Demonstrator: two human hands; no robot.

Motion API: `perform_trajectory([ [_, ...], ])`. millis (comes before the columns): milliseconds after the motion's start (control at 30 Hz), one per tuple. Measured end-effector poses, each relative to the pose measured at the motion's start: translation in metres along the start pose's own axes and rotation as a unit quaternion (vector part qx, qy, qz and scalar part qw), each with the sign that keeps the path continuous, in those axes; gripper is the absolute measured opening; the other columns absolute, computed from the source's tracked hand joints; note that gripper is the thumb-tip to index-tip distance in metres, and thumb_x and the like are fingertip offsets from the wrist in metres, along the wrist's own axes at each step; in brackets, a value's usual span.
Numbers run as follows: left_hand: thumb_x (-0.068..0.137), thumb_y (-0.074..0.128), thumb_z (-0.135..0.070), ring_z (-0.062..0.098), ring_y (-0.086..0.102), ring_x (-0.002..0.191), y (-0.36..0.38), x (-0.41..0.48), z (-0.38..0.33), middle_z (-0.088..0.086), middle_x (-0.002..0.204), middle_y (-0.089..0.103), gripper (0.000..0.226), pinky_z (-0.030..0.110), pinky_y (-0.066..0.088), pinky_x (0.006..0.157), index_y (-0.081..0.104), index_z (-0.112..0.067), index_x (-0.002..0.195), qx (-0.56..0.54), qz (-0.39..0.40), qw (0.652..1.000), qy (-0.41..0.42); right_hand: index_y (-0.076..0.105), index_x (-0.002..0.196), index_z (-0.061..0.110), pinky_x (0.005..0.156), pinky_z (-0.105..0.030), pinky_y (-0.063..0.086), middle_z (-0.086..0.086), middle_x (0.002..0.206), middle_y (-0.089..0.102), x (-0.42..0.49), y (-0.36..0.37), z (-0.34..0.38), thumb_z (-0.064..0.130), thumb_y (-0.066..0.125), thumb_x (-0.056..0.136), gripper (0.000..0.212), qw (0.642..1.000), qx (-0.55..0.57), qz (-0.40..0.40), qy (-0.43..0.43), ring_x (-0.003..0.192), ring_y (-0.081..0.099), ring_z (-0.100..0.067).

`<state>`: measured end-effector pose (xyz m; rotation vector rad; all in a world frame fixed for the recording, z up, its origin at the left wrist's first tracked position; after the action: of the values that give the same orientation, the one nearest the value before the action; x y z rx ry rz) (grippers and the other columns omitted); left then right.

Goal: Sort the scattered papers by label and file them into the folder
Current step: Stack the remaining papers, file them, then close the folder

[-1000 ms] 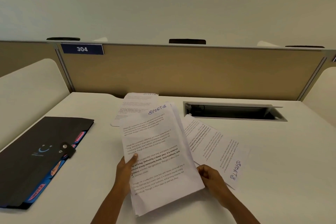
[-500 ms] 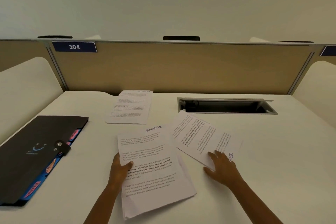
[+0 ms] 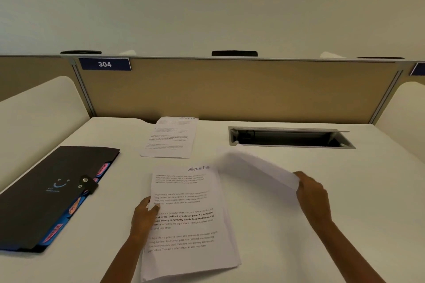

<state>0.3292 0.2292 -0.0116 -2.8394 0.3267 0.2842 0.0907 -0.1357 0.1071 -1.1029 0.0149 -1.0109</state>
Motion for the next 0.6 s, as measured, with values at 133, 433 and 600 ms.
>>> perform_trajectory([
  [133, 0.09, 0.05, 0.0, 0.026, 0.063, 0.075, 0.008, -0.006, 0.004, 0.013, 0.094, 0.064, 0.025, 0.036, 0.053, 0.074, 0.055, -0.004, 0.115, -0.051, 0.056, 0.996, -0.039, 0.064, 0.09, -0.004, 0.067, -0.01, 0.049, -0.01, 0.078, 0.062, 0.009, -0.03, 0.038, 0.021, 0.052, 0.086, 0.029, 0.987, 0.149, -0.034, -0.042, 0.064, 0.054, -0.016],
  [433, 0.09, 0.052, -0.005, 0.03, 0.069, 0.074, 0.033, -0.02, 0.002, 0.016, 0.087, 0.072, 0.017, 0.032, 0.056, 0.059, 0.061, -0.009, 0.104, -0.057, 0.178, 0.978, -0.091, 0.063, 0.084, 0.012, 0.098, -0.022, 0.029, -0.02, 0.14, 0.036, 0.006, 0.017, 0.057, -0.005, 0.057, 0.083, 0.018, 0.972, 0.22, 0.074, -0.023, 0.131, 0.033, -0.029],
  [600, 0.09, 0.053, -0.01, 0.021, 0.072, 0.074, 0.041, -0.024, 0.004, 0.006, 0.085, 0.075, 0.016, 0.026, 0.056, 0.057, 0.062, -0.013, 0.103, -0.067, 0.209, 0.972, -0.083, 0.056, 0.071, 0.014, 0.075, -0.02, 0.05, -0.017, 0.112, 0.058, -0.008, 0.059, 0.034, -0.011, 0.05, 0.083, 0.029, 0.911, 0.359, 0.163, 0.122, 0.109, 0.055, -0.031],
])
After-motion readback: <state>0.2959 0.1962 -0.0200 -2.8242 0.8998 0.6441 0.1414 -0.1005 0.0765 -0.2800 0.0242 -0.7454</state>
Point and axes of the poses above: each hand's wrist, its own x-axis towards the middle knuckle, its own y-axis out of the palm, z = x × y, the point moved 10 cm from there along x, towards the middle knuckle
